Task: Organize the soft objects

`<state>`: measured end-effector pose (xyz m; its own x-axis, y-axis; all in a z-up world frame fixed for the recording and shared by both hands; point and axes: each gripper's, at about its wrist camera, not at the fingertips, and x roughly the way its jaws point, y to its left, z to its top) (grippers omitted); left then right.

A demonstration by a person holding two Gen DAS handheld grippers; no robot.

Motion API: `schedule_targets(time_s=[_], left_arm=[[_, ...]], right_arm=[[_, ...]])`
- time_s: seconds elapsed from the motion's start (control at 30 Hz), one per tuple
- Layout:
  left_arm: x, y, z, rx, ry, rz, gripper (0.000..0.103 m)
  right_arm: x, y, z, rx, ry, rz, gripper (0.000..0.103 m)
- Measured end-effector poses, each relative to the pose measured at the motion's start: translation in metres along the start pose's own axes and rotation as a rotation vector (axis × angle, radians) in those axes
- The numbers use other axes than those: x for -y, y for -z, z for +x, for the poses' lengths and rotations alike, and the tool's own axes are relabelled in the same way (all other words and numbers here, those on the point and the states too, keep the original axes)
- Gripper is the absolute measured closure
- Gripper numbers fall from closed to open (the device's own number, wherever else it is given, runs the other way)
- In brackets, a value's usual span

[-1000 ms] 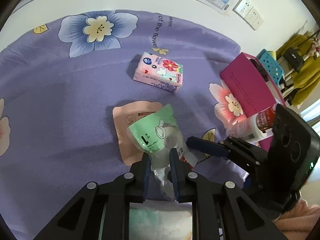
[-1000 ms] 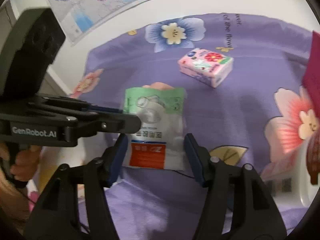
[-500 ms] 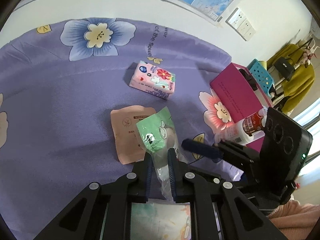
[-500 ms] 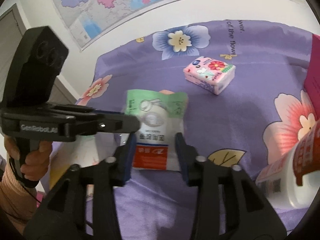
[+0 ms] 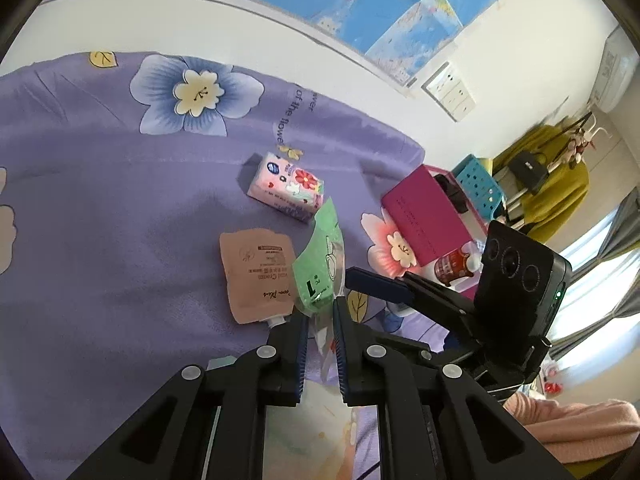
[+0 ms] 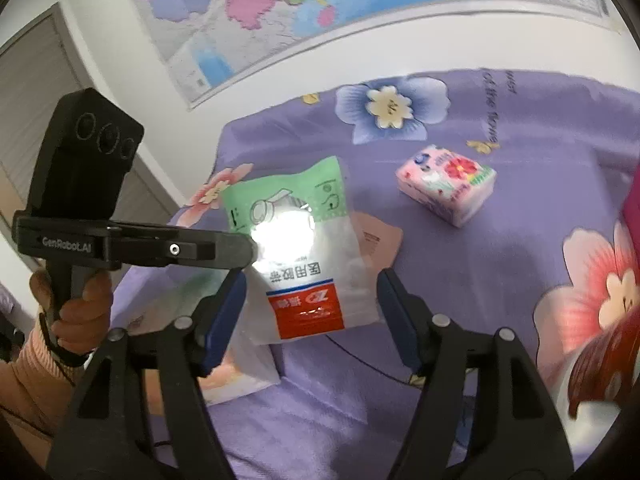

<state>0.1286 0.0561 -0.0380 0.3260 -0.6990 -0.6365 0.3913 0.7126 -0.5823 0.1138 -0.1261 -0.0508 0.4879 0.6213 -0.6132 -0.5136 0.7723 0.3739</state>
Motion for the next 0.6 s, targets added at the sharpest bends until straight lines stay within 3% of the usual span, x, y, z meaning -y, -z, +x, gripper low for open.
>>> schedule_targets(time_s=[0.23,0.4,0.6], left_arm=[[0.01,0.005,-0.014,0.027,0.056,0.038,0.092],[0.027,0.008,-0.022,0.051,0.083,0.076,0.093],[0.054,0.012,-0.02,0.051,0.124,0.134,0.1]], right_arm=[[-0.007,-0.005,-0.01,0.016,-0.085,-0.059,0.033],[-0.011,-0.005,-0.029,0.053,-0.101,-0.089,0.033],[-0.018,-0.006,-0.06,0.107,-0.124,-0.12,0.033]])
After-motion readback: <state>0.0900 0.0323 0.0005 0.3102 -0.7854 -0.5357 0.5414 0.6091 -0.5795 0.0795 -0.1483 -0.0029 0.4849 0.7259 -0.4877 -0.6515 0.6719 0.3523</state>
